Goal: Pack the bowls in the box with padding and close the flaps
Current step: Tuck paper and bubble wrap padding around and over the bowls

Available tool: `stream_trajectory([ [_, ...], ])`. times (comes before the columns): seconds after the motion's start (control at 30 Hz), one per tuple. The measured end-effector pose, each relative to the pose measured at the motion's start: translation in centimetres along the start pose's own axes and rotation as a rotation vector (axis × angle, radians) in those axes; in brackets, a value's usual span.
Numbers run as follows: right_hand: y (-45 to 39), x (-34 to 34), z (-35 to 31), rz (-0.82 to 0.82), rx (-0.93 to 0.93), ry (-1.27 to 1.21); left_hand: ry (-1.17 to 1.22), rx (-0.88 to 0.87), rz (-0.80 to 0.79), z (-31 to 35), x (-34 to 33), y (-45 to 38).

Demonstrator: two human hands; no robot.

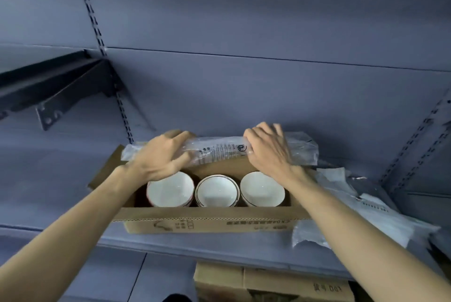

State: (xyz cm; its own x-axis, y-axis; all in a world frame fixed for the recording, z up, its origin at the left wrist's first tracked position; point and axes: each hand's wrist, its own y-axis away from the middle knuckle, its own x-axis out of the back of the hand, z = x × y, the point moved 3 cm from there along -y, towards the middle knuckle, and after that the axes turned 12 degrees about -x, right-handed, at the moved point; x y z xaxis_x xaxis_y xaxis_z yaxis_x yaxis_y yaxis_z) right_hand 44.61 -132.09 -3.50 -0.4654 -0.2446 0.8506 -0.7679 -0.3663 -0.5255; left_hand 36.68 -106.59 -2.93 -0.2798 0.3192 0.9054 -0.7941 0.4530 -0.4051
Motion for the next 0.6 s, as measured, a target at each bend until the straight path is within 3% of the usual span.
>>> stream_trajectory([
  [0.2, 1.0, -2.9, -0.3, -0.075, 0.162, 0.081, -0.163, -0.107, -0.046, -2.4, -2.9, 3.3],
  [0.37, 3.2, -3.8, 1.0, 0.075, 0.374, -0.032, -0.214, -0.193, 0.144, -2.6, -3.2, 3.6],
  [0.5, 4.1, -4.2, 1.7, 0.013, 0.399, -0.006, -0.222, -0.35, 0.049, -2.3, -3.8, 3.9],
  [0.6, 3.8, -4.3, 1.2, -0.057, 0.317, 0.09, -0.241, -0.316, -0.043, -2.7, -4.9, 4.1],
])
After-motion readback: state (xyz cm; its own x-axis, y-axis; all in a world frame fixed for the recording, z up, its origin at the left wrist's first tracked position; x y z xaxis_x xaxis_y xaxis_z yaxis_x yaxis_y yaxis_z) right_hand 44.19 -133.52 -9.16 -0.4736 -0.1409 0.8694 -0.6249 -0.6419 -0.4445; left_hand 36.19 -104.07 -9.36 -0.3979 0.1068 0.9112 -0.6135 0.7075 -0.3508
